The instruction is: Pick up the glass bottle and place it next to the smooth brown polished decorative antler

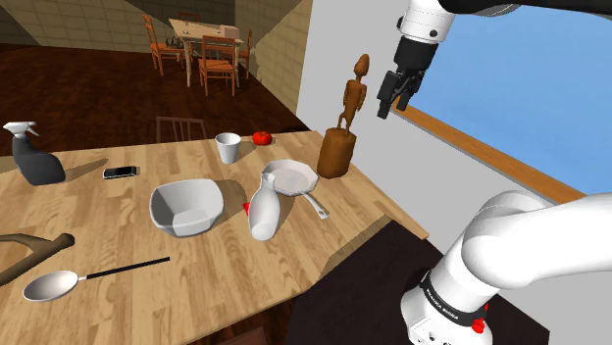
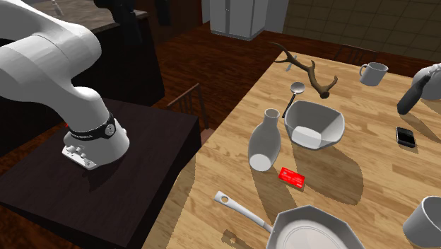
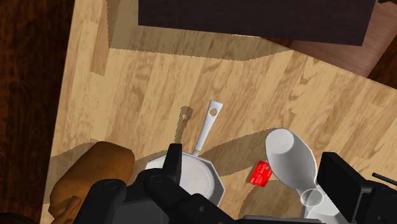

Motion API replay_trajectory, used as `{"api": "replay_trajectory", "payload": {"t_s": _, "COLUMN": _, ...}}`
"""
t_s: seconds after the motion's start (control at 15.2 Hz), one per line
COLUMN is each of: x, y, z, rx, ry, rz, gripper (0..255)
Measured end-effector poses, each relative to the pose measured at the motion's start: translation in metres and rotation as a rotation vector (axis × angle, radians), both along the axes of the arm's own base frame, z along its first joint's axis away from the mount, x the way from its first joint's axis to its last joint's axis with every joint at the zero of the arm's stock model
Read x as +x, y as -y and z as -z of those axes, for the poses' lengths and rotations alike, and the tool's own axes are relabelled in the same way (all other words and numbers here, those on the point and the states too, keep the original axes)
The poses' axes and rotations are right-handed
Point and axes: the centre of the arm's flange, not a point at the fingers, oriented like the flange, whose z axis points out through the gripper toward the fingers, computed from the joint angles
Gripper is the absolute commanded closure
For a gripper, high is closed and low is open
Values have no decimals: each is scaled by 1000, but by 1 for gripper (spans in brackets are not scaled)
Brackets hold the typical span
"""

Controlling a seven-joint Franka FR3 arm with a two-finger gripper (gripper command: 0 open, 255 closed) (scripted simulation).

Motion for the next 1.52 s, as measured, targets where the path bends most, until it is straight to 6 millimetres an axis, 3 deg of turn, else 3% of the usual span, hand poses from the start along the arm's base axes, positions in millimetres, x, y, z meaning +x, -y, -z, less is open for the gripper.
{"api": "replay_trajectory", "payload": {"t_s": 0.33, "x": 20, "y": -19, "z": 26, "rx": 4, "ry": 8, "rz": 3, "gripper": 0}}
{"api": "replay_trajectory", "payload": {"t_s": 1.06, "x": 86, "y": -92, "z": 129, "rx": 20, "ry": 41, "rz": 16, "gripper": 0}}
{"api": "replay_trajectory", "payload": {"t_s": 1.52, "x": 131, "y": -128, "z": 191, "rx": 29, "ry": 63, "rz": 25, "gripper": 0}}
